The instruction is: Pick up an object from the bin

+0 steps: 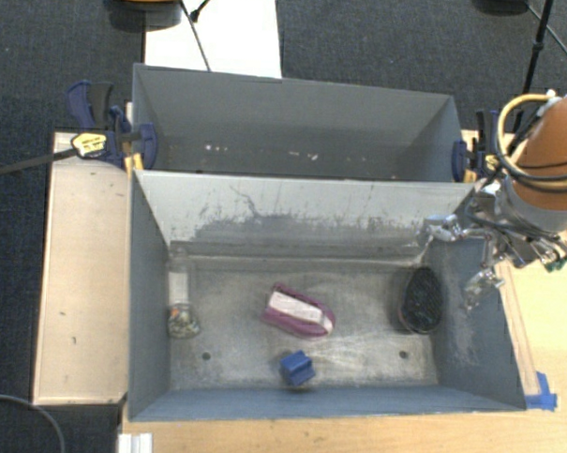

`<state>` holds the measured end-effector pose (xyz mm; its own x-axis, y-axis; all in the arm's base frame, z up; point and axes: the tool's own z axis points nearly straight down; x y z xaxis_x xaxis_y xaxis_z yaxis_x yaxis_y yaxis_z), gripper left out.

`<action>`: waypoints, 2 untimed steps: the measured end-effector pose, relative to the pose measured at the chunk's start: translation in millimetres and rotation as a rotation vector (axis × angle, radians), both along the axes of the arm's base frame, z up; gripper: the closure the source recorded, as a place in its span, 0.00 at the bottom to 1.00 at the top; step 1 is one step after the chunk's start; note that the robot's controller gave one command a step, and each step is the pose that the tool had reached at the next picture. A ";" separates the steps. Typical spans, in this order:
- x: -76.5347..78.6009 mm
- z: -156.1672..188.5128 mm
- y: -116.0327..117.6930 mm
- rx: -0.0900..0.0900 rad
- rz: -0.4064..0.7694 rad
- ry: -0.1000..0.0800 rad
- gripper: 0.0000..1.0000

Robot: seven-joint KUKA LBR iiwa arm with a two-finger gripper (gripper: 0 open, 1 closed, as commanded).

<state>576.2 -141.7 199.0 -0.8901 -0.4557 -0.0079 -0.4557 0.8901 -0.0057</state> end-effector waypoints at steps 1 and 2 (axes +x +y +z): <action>-10.8 -120.0 7.0 0.003 0.230 0.014 0.00; -8.8 -116.0 6.4 0.001 0.227 0.007 1.00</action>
Offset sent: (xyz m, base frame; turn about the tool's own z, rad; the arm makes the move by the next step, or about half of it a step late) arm -0.0096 0.0061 -0.1169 -0.2308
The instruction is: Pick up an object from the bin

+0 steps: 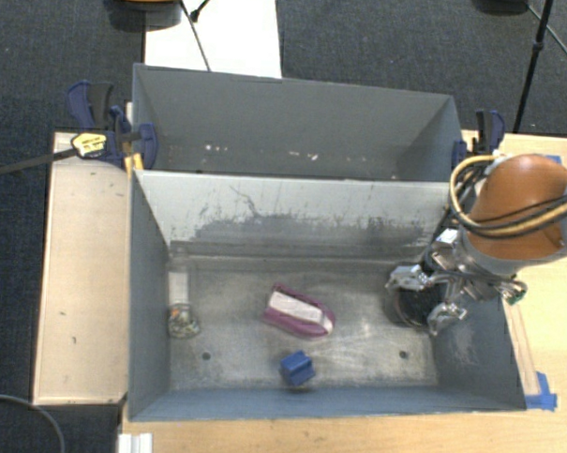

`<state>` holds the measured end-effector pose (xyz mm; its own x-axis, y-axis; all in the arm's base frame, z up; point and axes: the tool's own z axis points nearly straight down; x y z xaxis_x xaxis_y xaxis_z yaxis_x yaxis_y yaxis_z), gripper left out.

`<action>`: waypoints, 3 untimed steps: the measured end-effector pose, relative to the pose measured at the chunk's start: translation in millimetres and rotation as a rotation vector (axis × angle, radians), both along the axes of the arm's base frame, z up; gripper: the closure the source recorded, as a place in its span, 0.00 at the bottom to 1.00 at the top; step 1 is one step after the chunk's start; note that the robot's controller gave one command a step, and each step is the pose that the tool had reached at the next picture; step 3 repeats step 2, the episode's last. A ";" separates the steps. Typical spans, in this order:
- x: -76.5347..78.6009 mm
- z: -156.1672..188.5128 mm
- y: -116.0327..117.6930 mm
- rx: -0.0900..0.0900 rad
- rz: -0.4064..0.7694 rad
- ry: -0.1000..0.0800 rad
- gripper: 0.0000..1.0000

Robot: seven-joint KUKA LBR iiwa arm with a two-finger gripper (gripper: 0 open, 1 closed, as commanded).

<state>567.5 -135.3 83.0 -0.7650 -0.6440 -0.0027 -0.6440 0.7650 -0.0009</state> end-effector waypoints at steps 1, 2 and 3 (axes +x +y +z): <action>-0.6 -7.2 -4.3 0.000 0.038 -0.001 1.00; -4.8 119.3 2.3 -0.003 0.225 -0.005 1.00; -4.8 119.3 2.3 -0.003 0.225 -0.005 1.00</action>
Offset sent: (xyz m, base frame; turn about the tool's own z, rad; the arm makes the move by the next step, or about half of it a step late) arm -0.0040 -0.0056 -0.0130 -0.0419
